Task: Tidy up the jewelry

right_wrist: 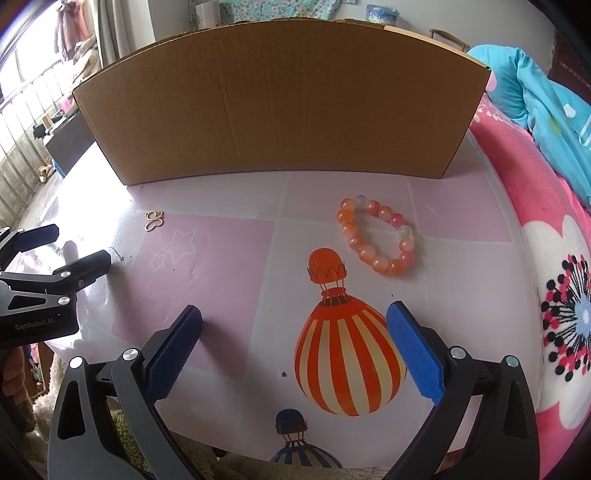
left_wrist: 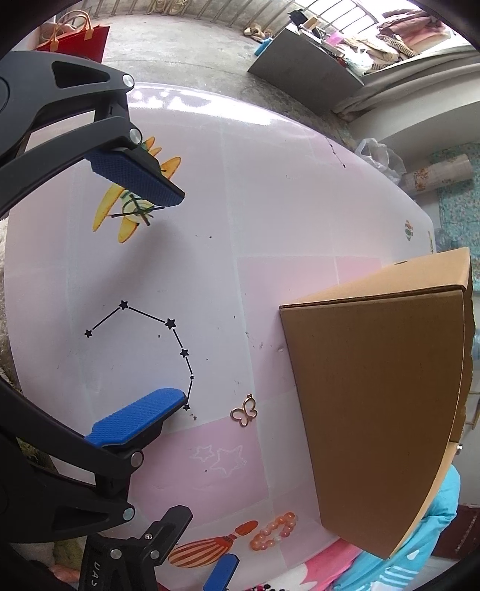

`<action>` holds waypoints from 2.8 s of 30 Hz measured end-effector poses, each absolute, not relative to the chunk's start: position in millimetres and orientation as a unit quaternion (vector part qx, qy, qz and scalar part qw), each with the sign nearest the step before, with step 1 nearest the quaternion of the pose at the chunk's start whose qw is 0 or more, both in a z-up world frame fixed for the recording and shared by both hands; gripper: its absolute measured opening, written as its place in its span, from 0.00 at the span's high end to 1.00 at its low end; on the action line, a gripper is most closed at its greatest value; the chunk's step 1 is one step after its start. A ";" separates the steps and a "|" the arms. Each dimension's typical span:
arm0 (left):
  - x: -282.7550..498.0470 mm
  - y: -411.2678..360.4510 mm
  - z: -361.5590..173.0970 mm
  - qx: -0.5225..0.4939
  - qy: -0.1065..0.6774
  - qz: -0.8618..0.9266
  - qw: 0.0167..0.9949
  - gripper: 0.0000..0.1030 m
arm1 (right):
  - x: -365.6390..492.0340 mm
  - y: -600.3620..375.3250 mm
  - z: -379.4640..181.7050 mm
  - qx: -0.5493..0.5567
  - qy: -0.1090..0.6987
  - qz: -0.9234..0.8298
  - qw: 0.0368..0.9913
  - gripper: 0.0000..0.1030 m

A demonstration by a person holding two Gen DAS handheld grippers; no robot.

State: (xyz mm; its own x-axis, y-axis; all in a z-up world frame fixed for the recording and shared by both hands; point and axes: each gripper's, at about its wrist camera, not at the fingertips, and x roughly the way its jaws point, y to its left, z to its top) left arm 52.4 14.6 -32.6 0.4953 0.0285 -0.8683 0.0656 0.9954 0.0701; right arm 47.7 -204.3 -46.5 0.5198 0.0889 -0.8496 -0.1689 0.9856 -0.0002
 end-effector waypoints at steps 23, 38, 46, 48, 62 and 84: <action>57.0 -8.3 -11.8 0.017 0.446 -0.118 0.887 0.08 | 35.4 -192.1 -51.8 -0.037 0.457 0.071 0.886 0.06; 63.8 -26.5 -13.6 0.027 0.453 -0.186 0.872 0.45 | 16.7 -198.2 -56.4 -0.040 0.439 0.086 0.893 0.06; 75.5 -37.0 -21.2 0.056 0.461 -0.191 0.865 0.64 | 18.9 -198.0 -57.2 -0.041 0.438 0.087 0.894 0.06; 77.3 -38.9 -24.1 0.068 0.467 -0.188 0.862 0.67 | 19.8 -197.8 -57.1 -0.041 0.438 0.087 0.894 0.06; 82.2 -42.1 -27.2 0.087 0.480 -0.153 0.860 0.77 | 22.3 -195.1 -57.2 -0.039 0.439 0.083 0.894 0.06; 81.1 -40.2 -25.6 0.092 0.476 -0.156 0.861 0.82 | 21.9 -194.4 -55.8 -0.039 0.438 0.083 0.894 0.06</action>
State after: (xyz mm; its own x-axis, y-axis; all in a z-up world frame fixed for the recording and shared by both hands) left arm 81.1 -40.2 -25.6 0.4979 -0.1801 -0.8483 0.3553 0.9347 0.0101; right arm 21.9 -194.4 -55.8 0.6029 0.1145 -0.7895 -0.1831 0.9831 0.0027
